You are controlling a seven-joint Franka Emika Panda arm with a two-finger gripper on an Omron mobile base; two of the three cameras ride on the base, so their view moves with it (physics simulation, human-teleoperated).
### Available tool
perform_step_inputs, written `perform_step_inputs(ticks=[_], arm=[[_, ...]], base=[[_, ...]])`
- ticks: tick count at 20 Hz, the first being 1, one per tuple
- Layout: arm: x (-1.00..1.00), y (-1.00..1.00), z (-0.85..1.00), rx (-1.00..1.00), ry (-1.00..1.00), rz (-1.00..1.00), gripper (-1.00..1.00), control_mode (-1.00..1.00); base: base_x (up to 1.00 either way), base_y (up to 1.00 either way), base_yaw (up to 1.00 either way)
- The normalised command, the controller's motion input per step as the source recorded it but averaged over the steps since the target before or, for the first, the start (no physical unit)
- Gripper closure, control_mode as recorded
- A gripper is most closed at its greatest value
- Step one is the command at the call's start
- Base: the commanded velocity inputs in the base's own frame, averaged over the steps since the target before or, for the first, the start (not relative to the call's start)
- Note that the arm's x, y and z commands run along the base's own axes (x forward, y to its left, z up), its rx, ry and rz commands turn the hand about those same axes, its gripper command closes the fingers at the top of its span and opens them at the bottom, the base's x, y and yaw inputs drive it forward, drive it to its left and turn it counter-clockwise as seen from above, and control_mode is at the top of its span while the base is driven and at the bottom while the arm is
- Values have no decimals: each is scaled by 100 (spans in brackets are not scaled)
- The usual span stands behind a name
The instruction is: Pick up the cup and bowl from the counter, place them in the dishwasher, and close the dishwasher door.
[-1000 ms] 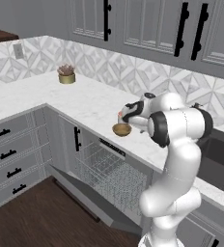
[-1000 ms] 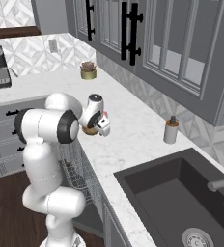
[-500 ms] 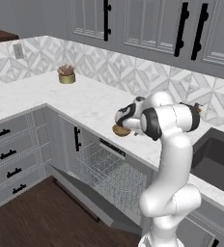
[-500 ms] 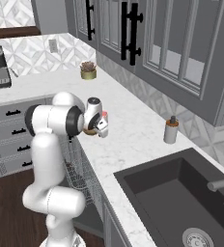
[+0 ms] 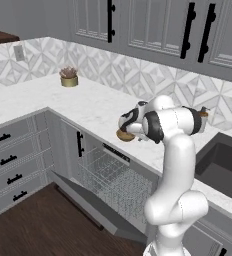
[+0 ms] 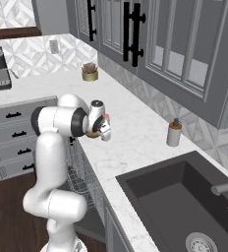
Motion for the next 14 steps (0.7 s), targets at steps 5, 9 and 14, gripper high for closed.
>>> perform_step_inputs(ticks=[5,9,14], arm=[[-13,10,-23,0,0,-3,100,-100],[-43,26,-26,0,0,0,100,-100],[-67,30,-2,1,-3,0,100,-100]], base=[[0,0,0],[0,0,0],[0,0,0]])
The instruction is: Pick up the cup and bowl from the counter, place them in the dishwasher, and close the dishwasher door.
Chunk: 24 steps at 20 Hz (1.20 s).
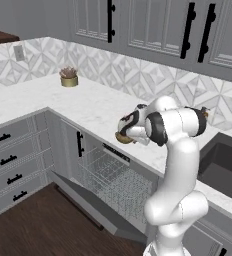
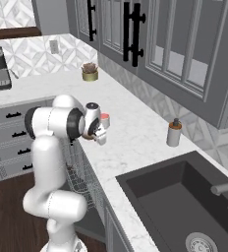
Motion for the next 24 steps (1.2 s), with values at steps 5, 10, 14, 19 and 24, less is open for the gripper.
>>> perform_step_inputs(ticks=[5,10,14,19,24], arm=[[-85,26,33,2,-6,0,100,-100],[-100,56,23,0,-1,0,100,-100],[-93,76,1,0,0,0,100,-100],[-32,75,-18,-1,6,0,100,-100],[16,36,-66,-6,15,-5,100,-100]], base=[[0,0,0],[0,0,0],[0,0,0],[0,0,0],[0,0,0]])
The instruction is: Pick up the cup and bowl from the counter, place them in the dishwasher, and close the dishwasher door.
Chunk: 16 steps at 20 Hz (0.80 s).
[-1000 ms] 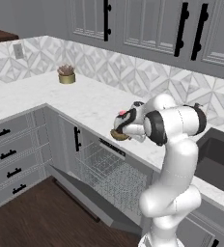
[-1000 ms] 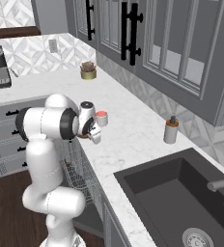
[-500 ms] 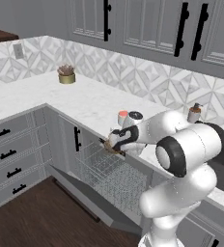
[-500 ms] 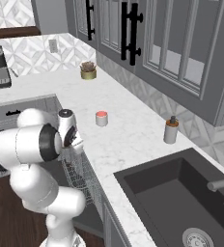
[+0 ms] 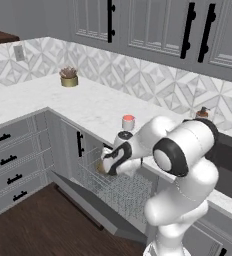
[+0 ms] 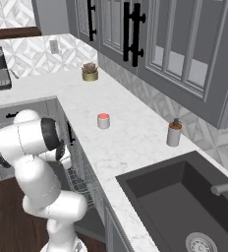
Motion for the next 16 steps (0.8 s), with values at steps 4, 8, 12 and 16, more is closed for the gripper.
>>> perform_step_inputs(ticks=[4,8,12,16], arm=[[41,19,-73,-9,8,-11,100,-100],[36,5,-44,-11,0,-20,100,-100],[38,0,-20,-7,0,-31,100,-100],[25,0,-25,-4,0,-33,100,-100]], base=[[0,0,0],[0,0,0],[0,0,0],[0,0,0]])
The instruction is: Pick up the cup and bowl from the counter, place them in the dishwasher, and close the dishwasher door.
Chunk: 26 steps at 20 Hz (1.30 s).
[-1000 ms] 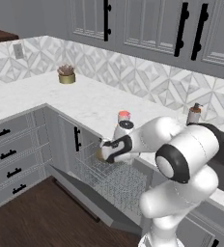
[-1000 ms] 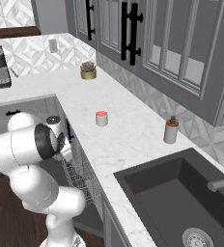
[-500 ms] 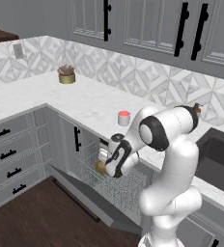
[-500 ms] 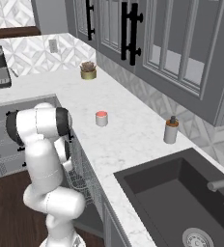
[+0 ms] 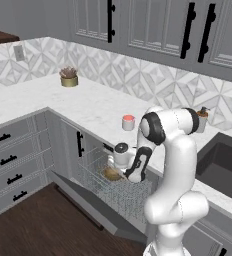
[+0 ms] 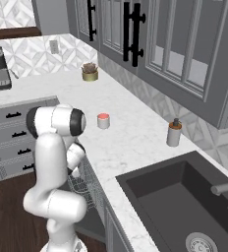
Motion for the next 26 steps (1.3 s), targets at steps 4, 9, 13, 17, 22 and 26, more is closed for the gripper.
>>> perform_step_inputs(ticks=[4,9,13,17,22,26], arm=[[38,0,-19,-2,0,-35,100,-100],[15,9,-20,0,1,-32,-100,-100],[0,22,-32,-1,3,-27,-100,-100],[0,6,-23,0,1,-25,-100,-100],[-78,-2,51,2,-12,-16,-100,-100],[-100,-4,100,17,-23,-2,-100,-100]], base=[[0,0,0],[0,0,0],[0,0,0],[0,0,0],[0,0,0],[0,0,0]])
